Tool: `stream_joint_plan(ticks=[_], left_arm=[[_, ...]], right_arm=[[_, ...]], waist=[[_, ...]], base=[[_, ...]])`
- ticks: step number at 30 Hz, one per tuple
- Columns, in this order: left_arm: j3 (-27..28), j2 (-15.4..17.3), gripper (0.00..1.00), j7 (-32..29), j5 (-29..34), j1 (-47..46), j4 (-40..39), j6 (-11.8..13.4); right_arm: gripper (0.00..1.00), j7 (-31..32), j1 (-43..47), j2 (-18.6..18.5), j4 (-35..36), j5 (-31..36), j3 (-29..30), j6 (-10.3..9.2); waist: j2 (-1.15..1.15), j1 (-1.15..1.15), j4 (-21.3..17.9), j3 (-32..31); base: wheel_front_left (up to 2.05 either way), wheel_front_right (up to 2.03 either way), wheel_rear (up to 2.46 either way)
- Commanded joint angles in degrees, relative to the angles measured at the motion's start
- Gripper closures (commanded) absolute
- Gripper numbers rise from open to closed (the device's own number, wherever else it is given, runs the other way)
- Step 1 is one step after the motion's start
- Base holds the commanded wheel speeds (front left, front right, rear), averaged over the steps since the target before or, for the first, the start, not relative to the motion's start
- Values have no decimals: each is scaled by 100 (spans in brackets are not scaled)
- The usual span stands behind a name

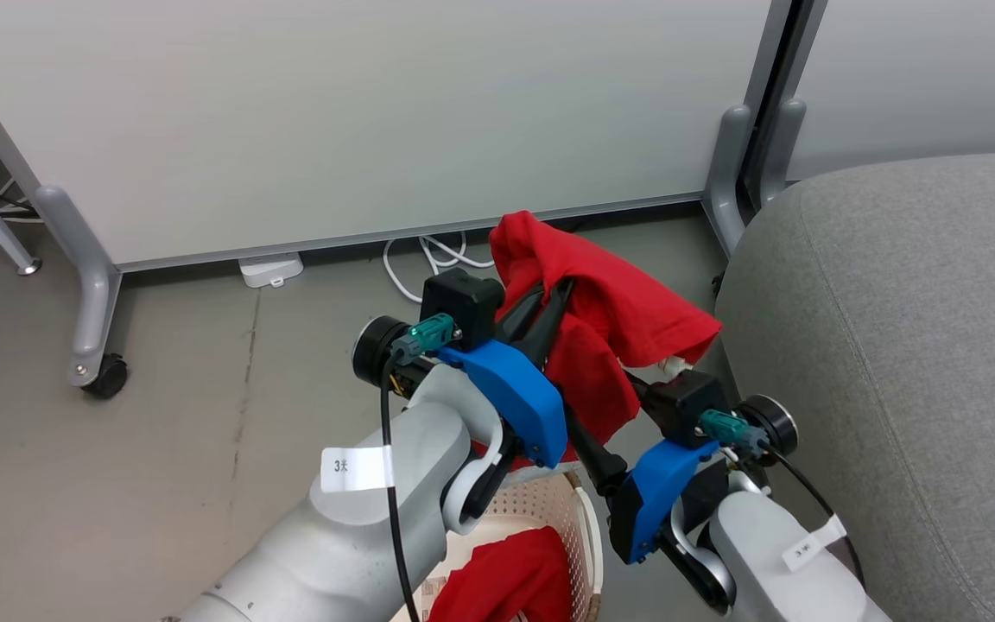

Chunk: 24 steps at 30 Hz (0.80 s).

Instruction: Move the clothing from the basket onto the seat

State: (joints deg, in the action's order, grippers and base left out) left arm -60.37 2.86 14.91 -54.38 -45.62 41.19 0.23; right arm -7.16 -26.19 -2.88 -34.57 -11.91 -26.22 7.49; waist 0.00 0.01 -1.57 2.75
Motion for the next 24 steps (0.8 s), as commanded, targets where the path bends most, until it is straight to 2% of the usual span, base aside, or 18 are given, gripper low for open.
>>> stream_joint_plan(ticks=[1,6,7,8,9,24], left_arm=[[-45,5,100,38,-15,-41,23,-12],[-103,3,100,35,-75,-43,39,-14],[-108,4,100,35,-91,-42,32,-11],[-108,5,100,36,-95,-39,27,-5],[-106,4,100,36,-94,-34,20,2],[-56,4,100,36,-63,114,58,37]], right_arm=[[0,-53,-174,-20,-131,-76,-90,1],[0,-222,-502,-11,-603,-349,-474,1],[19,-253,-553,-9,-679,-398,-594,1],[63,-298,-598,-10,-750,-449,-670,1],[100,-349,-638,-11,-817,-505,-738,1],[100,-737,-885,-4,-1357,-861,-1094,1]], waist=[[0,-1,5,-11],[0,-1,3,-35],[0,-1,0,-45],[0,-1,-3,-56],[0,-1,-5,-68],[0,-1,-98,-205]], base=[[0,0,0],[0,0,0],[0,0,0],[0,0,0],[0,0,0],[0,0,0]])
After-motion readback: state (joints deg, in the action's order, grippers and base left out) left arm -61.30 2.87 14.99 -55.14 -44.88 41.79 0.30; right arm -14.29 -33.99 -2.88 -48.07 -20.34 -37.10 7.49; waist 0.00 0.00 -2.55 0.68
